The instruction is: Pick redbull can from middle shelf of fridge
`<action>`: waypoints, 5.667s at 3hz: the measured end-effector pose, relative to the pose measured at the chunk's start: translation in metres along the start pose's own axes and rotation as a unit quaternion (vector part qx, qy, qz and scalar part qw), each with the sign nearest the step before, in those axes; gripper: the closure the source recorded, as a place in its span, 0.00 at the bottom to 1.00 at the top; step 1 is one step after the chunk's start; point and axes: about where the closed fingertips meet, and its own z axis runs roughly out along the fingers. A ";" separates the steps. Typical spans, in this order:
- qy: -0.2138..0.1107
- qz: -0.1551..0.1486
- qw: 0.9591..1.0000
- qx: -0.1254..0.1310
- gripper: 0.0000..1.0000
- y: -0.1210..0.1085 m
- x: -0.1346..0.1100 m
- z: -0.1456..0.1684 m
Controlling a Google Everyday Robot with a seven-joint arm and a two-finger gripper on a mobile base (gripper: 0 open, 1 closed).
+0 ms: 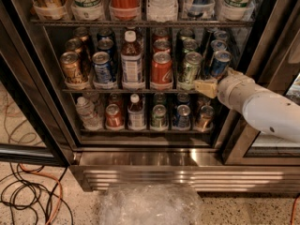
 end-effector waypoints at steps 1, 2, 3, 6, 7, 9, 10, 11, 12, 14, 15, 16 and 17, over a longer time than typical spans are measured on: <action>0.000 0.000 1.000 0.001 0.18 0.002 -0.001 0.000; 0.000 -0.001 1.000 0.002 0.37 0.004 0.000 0.001; -0.003 -0.004 1.000 0.016 0.59 -0.001 0.002 0.005; 0.001 -0.002 1.000 0.021 0.57 -0.003 0.000 0.005; 0.001 0.004 1.000 0.018 0.34 0.001 -0.004 0.008; -0.025 0.021 0.999 0.003 0.11 0.021 -0.034 0.043; -0.025 0.021 0.999 0.003 0.28 0.017 -0.034 0.043; -0.025 0.021 0.999 0.003 0.53 0.014 -0.037 0.041; -0.021 0.026 0.999 0.013 0.76 0.012 -0.034 0.046; -0.021 0.026 0.999 0.013 1.00 0.011 -0.037 0.045; -0.051 0.047 0.997 0.026 1.00 0.001 -0.059 0.045; -0.103 0.074 0.991 0.054 1.00 -0.015 -0.091 0.044; -0.143 0.089 0.982 0.088 1.00 -0.031 -0.112 0.038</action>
Offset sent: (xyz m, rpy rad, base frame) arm 0.0173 -0.0019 -0.0001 -0.0160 -0.0647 -0.0657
